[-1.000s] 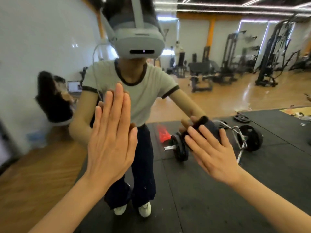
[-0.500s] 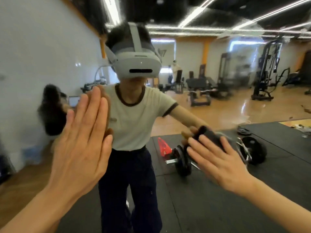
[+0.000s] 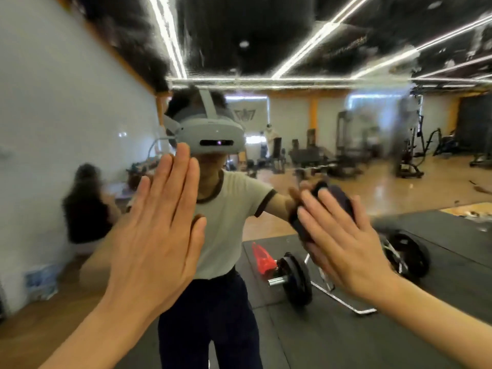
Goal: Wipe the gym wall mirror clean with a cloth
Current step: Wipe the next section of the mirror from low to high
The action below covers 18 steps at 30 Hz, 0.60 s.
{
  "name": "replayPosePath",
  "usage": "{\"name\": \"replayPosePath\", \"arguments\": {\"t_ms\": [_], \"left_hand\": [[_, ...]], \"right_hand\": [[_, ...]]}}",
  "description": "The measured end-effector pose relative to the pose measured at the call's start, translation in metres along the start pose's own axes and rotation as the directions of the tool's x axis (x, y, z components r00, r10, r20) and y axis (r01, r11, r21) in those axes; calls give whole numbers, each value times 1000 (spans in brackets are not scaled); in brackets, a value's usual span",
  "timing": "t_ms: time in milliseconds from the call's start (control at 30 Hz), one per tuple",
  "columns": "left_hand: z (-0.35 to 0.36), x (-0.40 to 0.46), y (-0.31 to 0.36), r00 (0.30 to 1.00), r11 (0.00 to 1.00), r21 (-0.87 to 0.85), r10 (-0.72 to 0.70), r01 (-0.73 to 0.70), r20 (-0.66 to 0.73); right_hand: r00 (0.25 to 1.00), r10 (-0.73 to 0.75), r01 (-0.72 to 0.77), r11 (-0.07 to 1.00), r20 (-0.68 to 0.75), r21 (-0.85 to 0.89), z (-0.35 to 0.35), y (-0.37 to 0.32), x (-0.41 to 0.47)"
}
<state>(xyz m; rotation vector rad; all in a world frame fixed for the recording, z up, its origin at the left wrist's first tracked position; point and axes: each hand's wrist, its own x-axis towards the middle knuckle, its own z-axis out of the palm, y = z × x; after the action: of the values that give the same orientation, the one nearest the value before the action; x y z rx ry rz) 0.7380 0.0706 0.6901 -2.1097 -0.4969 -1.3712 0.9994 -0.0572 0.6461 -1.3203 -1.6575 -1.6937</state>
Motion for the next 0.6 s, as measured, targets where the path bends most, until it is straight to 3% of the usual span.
{"name": "replayPosePath", "arguments": {"t_ms": [67, 133, 200, 267, 333, 400, 467, 533, 600], "left_hand": [[0, 1, 0, 1000, 1000, 9, -3, 3, 6], [0, 1, 1, 1000, 1000, 6, -5, 4, 11], [-4, 0, 0, 1000, 1000, -22, 9, -9, 16], [-11, 0, -7, 1000, 998, -51, 27, -27, -4], [-16, -4, -23, 1000, 998, -65, 7, -9, -20], [-18, -13, -40, 999, 995, -89, -35, 33, -22], [-17, -21, -52, 999, 995, -92, -51, 49, -19], [-10, -26, -58, 999, 995, -84, -46, 45, -14], [-2, -28, -61, 998, 992, -111, -63, 61, -12]], "right_hand": [[973, -207, 214, 975, 103, -61, -2, -1, -34], [962, -258, 263, 963, 90, -48, -4, 22, -6], [999, -23, 24, 999, -23, 24, -8, 46, 59], [958, 257, -245, 964, -129, 100, -16, 60, 120], [913, 368, -344, 927, -179, 150, -17, 49, 138], [968, 218, -205, 973, -127, 108, -6, 25, 100], [999, -26, 27, 1000, -30, 15, 6, -8, 34], [973, -219, 223, 974, 70, -47, 4, -22, -17], [956, -274, 279, 960, 105, -37, -2, -7, -10]]}}
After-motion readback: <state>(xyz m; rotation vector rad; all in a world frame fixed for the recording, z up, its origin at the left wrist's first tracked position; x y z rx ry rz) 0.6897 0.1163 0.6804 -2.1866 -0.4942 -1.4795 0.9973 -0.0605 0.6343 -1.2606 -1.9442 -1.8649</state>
